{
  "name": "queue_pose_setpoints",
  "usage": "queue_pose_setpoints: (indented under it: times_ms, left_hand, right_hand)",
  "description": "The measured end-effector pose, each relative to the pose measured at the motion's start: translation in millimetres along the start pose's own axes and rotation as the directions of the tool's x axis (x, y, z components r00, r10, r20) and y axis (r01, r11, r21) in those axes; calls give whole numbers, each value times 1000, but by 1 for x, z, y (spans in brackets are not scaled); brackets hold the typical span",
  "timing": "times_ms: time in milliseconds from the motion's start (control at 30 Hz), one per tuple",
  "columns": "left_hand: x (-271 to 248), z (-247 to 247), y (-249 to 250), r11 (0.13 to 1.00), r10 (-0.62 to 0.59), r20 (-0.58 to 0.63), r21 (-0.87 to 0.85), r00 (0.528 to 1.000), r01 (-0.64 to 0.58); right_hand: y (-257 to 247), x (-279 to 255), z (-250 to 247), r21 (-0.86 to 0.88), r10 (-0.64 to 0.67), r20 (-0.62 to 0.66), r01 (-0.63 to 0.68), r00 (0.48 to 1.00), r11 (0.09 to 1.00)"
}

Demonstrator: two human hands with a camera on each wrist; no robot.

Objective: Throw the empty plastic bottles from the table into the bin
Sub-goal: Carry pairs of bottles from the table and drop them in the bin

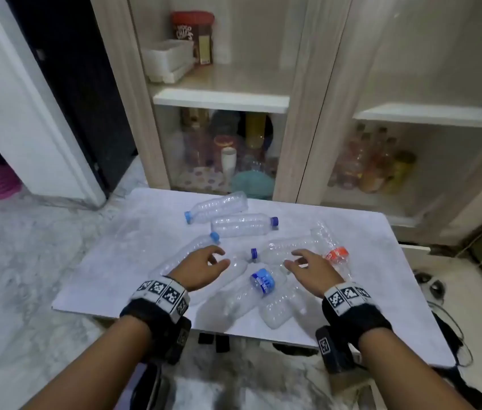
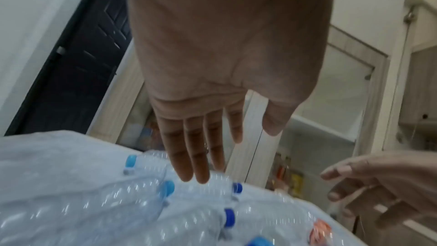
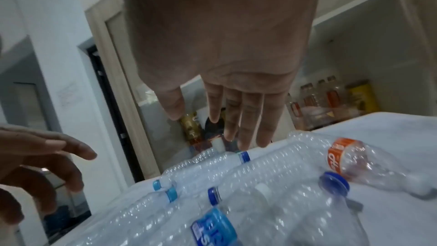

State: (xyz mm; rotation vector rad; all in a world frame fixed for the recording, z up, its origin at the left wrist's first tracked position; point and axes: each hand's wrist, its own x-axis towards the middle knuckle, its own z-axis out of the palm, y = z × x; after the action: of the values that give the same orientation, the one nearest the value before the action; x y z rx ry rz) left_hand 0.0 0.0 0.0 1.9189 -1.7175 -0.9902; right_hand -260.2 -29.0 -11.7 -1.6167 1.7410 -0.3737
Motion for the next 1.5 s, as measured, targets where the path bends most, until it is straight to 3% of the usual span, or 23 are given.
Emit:
queue_pose_setpoints:
  times_ms: [233, 467, 633, 800, 1133, 1333, 1500]
  left_hand:
    - [10, 47, -27, 976, -148, 137, 182, 980, 122]
    - [20, 97, -39, 957, -122, 135, 278, 983, 81]
    - [32, 129, -42, 922, -88, 95, 384, 992, 44]
    - [43, 141, -38, 870, -52, 49, 493, 997, 21]
    - [50, 144, -33, 917, -125, 84, 390, 989, 83]
    - [26, 123, -38, 959, -142, 123, 262, 982, 106]
    - [-17, 93, -56, 986, -104, 150, 146, 983, 82]
  right_hand:
    - [16, -8, 38, -93, 261, 25, -257, 965, 962]
    - [33, -3, 84, 22, 488, -68, -488, 870, 873]
    - [44, 17, 103, 178, 573, -61, -556, 817, 812]
    - [53, 27, 107, 347, 586, -67, -532, 808, 773]
    - [62, 28, 100, 476, 618, 52, -564, 785, 675]
    - [64, 0, 95, 470, 542, 29, -490, 840, 734]
    - [63, -45, 92, 476, 377, -66, -303, 924, 825]
